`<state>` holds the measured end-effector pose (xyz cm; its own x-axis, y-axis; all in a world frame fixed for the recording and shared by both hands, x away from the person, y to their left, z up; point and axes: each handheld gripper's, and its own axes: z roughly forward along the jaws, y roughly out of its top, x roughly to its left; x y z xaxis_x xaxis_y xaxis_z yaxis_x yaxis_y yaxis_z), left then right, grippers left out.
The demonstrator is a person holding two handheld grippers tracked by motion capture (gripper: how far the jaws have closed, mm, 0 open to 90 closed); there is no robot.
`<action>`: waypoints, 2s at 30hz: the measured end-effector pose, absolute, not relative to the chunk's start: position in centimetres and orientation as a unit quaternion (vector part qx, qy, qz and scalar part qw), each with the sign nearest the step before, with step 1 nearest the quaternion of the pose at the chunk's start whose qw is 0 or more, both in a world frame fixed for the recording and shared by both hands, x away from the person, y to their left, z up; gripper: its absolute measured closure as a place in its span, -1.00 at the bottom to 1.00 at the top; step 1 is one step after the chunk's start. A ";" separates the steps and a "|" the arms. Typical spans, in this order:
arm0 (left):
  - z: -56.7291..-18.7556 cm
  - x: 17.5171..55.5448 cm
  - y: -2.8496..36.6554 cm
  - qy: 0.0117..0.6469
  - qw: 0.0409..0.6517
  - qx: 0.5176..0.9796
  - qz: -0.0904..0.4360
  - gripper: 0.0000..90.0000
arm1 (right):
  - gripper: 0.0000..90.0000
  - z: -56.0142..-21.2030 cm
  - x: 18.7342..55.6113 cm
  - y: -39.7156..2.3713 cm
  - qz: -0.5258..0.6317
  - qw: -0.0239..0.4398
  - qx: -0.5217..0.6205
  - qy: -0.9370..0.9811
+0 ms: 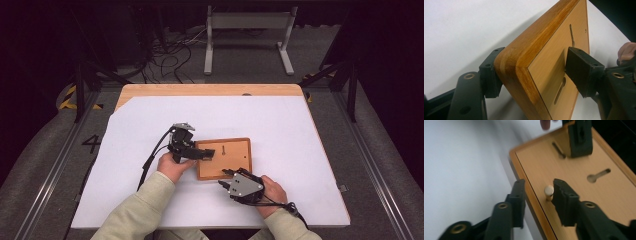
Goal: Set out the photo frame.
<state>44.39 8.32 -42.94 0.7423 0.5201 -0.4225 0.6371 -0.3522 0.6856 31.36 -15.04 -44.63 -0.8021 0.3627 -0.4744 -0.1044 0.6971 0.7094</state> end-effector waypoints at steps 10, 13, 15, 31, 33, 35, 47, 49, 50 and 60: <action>-41.8 43.0 8.6 0.324 0.452 0.830 -0.040 -0.08 | 0.16 -40.7 30.6 -18.1 0.440 0.285 0.107 0.845; -41.5 42.5 8.7 0.313 0.454 0.834 -0.028 -0.04 | 0.17 -39.8 30.8 -19.8 0.456 0.290 0.131 0.831; -41.2 42.0 8.7 0.306 0.452 0.838 -0.021 -0.01 | 0.17 -39.3 31.1 -21.0 0.466 0.291 0.153 0.821; -40.1 38.8 9.3 0.236 0.463 0.854 0.011 0.26 | 0.22 -38.5 32.9 -26.7 0.466 0.316 0.246 0.789; -39.9 38.2 9.3 0.222 0.460 0.860 0.019 0.29 | 0.22 -38.7 33.1 -27.0 0.464 0.316 0.249 0.789; -39.8 37.6 9.3 0.212 0.457 0.864 0.027 0.31 | 0.22 -38.8 33.4 -27.3 0.462 0.315 0.254 0.789; -39.4 35.0 8.5 0.164 0.432 0.886 0.047 0.44 | 0.21 -39.2 35.2 -27.9 0.476 0.300 0.276 0.779; -39.3 34.6 8.4 0.157 0.428 0.889 0.047 0.45 | 0.21 -39.2 35.3 -27.8 0.476 0.299 0.276 0.780; -39.3 34.4 8.5 0.156 0.428 0.889 0.045 0.45 | 0.21 -39.2 35.4 -27.8 0.476 0.298 0.276 0.780; -39.3 32.7 7.9 0.121 0.411 0.903 0.042 0.36 | 0.20 -39.3 35.7 -27.7 0.477 0.297 0.276 0.780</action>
<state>32.67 7.94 -39.30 0.9674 0.2521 -0.0236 0.1835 -0.6336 0.7516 35.75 -27.68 -39.30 -0.6719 0.7130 -0.2003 0.1468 0.3934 0.9076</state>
